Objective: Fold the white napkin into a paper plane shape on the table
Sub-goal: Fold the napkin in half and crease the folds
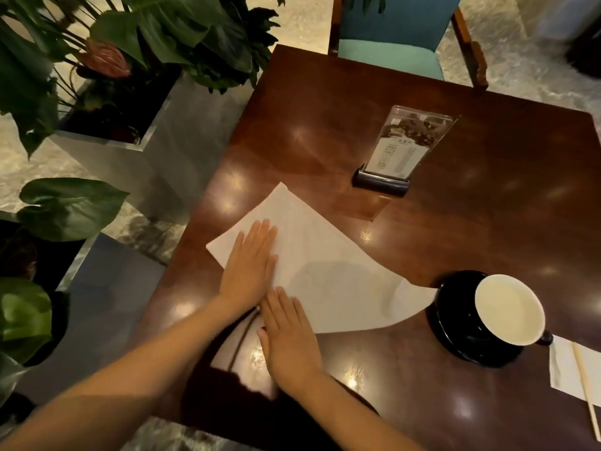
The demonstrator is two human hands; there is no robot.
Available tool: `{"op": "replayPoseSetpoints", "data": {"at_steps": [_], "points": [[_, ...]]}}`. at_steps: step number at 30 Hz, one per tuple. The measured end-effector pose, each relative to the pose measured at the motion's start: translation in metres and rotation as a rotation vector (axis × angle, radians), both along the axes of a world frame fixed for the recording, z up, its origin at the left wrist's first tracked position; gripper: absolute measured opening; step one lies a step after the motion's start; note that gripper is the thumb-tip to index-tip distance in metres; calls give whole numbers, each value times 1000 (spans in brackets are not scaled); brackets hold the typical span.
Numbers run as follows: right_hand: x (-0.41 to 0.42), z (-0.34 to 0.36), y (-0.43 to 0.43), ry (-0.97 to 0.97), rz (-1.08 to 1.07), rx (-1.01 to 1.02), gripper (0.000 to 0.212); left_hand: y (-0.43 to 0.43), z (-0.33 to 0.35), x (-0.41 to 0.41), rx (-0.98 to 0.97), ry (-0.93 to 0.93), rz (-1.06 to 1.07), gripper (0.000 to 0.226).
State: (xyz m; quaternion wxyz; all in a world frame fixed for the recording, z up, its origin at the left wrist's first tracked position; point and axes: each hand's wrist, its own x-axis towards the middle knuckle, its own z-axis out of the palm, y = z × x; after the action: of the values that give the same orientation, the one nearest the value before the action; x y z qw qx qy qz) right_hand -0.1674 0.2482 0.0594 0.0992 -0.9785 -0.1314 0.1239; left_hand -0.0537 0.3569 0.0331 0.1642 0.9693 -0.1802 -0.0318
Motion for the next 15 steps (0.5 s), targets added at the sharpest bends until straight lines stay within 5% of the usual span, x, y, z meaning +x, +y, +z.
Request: {"op": "replayPoseSetpoints", "data": {"at_steps": [5, 15], "points": [[-5, -20, -46, 33, 142, 84, 52, 5, -4, -77, 28, 98, 51, 61], [10, -32, -133, 14, 72, -1, 61, 25, -8, -60, 265, 100, 5, 58]]}}
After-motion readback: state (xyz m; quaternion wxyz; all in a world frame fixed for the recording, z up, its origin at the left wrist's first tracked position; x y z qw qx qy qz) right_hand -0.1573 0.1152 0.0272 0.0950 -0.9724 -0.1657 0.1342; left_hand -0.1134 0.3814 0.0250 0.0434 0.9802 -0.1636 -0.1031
